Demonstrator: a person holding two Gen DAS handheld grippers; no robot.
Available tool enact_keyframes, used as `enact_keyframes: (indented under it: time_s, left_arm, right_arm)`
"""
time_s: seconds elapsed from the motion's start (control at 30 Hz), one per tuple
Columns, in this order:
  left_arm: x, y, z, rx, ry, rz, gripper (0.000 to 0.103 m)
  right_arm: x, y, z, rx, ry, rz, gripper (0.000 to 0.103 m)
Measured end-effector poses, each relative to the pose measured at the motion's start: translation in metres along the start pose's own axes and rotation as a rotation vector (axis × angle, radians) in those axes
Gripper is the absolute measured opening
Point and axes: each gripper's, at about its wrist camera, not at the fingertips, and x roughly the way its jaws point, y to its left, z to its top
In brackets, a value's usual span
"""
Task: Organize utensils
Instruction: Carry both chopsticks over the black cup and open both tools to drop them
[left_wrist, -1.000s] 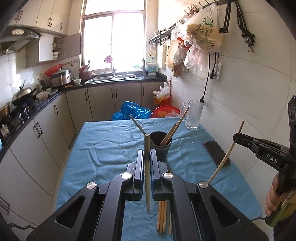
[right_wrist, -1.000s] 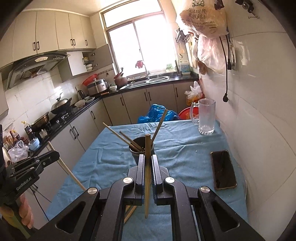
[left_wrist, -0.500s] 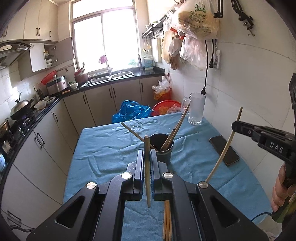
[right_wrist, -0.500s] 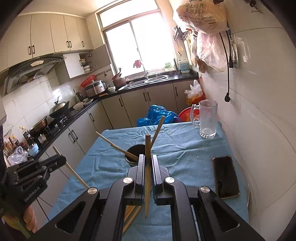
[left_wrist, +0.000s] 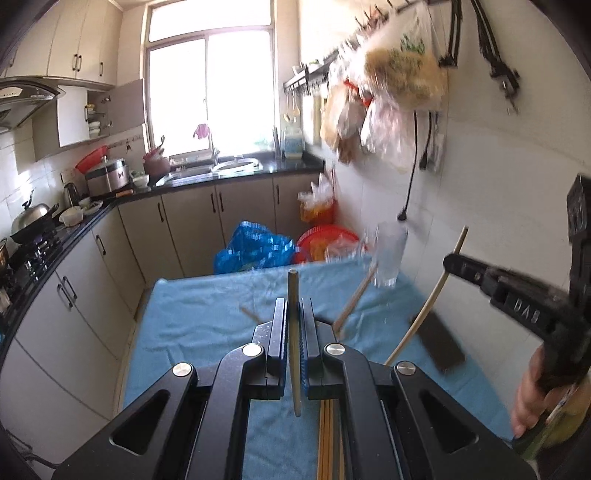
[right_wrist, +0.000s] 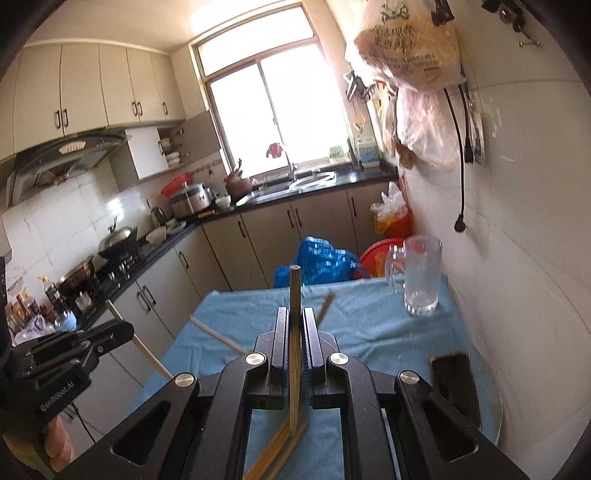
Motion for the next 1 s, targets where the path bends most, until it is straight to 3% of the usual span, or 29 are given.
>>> enact_keyframes:
  time_s: [0.27,0.47,0.8,0.93,1.0]
  left_arm:
    - [0.02,0.013,0.044,-0.071,-0.057,-0.029,0.005]
    - [0.049,0.015,0.063,-0.097,-0.092,-0.042,0.005]
    - [0.127,0.01,0.036,-0.079,0.057,-0.042,0.006]
    - [0.13,0.011,0.03,-0.074,0.056,-0.037,0.006]
    - [0.126,0.011,0.03,-0.069,0.049,-0.041,0.011]
  right_arm:
    - [0.018,0.009,0.034,0.029,-0.07,0.012,0.007]
    - [0.044,0.008,0.041,0.03,-0.086,-0.009,0.007]
    - [0.105,-0.012,0.016,0.074,0.023,-0.024,0.007]
    - [0.122,-0.017,0.005,0.087,0.071,-0.015,0.007]
    - [0.127,-0.018,0.001,0.09,0.087,-0.01,0.008]
